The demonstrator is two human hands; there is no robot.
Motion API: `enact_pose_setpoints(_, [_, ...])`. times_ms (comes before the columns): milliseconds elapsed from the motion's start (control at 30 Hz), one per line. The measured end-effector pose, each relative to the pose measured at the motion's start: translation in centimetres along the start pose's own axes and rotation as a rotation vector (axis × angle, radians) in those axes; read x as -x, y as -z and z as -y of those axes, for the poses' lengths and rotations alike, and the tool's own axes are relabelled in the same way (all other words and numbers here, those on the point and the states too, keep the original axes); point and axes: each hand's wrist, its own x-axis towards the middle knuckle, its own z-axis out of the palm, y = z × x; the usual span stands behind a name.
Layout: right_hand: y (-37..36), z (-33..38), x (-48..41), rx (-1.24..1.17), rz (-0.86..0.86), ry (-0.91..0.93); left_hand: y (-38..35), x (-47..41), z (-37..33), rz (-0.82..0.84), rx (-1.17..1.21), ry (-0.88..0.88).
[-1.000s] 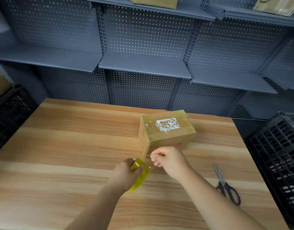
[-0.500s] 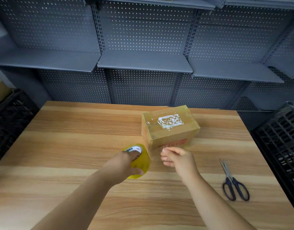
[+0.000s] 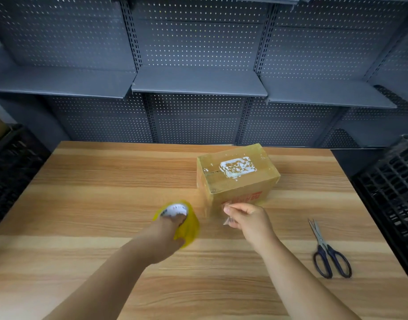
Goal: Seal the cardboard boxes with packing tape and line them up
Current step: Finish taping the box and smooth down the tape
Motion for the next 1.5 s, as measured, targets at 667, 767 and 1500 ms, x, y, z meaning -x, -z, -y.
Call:
enact_pose_setpoints(667, [-0.1, -0.6, -1.5, -0.055, -0.126, 0.159, 3.2, -3.1, -2.2, -0.159, -0.397, 0.03])
enact_pose_setpoints(767, [0.0, -0.6, -1.6, -0.061, -0.139, 0.173, 3.2, -3.2, -2.2, -0.163, -0.403, 0.033])
enact_pose_setpoints(1500, [-0.2, -0.6, -2.7, 0.157, -0.185, 0.371, 4.2, -3.4, -2.8, -0.157, -0.4, 0.035])
